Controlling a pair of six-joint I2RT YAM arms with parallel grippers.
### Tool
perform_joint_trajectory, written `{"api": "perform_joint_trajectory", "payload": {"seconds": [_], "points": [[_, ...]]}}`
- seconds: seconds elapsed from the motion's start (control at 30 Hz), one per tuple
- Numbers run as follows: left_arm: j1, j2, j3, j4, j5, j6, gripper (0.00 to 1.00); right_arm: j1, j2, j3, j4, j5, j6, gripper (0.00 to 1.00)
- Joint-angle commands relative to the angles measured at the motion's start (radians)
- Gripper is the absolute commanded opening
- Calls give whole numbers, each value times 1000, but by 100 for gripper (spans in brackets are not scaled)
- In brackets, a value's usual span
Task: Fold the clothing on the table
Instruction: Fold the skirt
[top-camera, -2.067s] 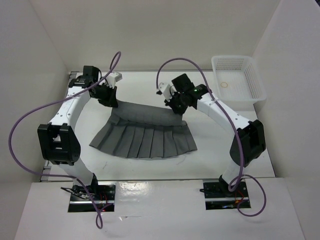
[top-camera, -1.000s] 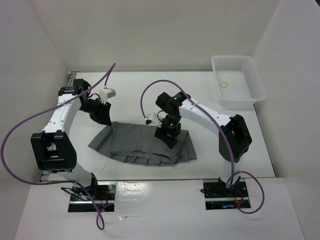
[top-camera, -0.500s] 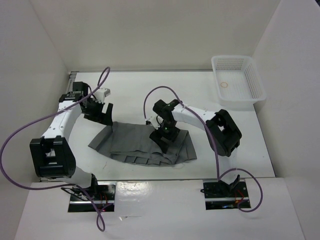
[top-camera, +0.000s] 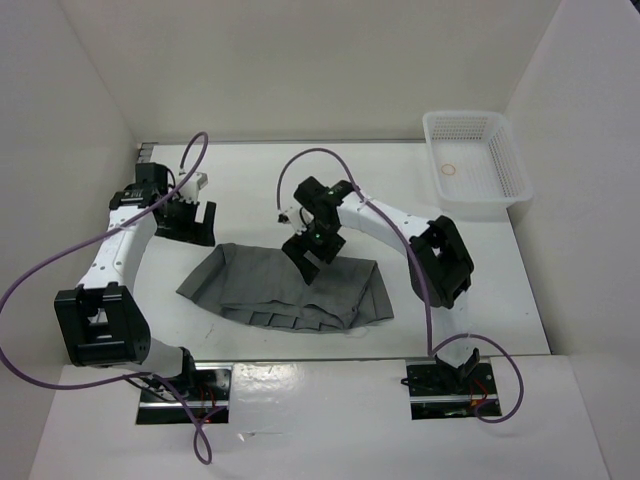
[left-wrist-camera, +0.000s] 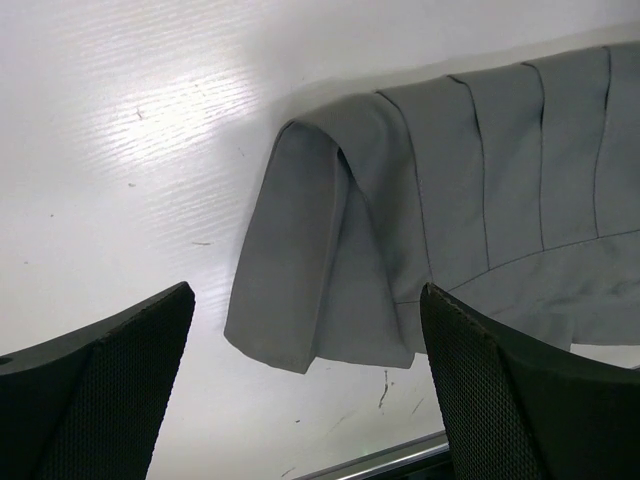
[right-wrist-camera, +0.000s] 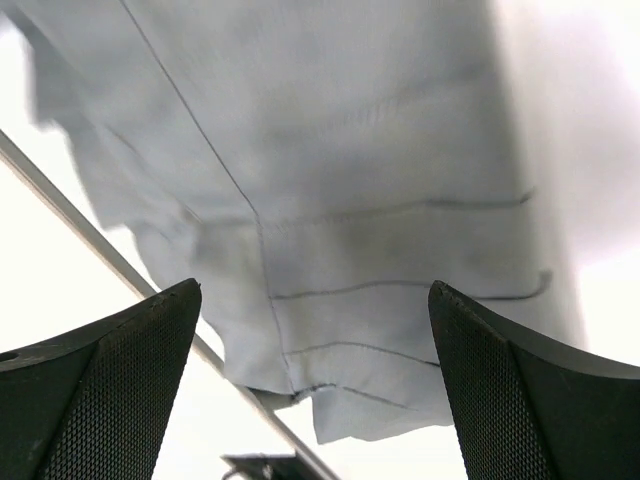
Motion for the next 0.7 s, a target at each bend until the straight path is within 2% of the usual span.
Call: {"api": "perform_joint_trajectory", "payload": {"seconds": [0.0,0.43,0.67], "points": [[8,-30,-15,4,-17,-20,99,13,-5,115,-30,16,75,98],[8,-48,-6,-15,-77,-63,99,71,73,40,79,66,189,98],[8,-57,-15,-6,-110,-81,99,71,125,-69,200,198,268,98]]}}
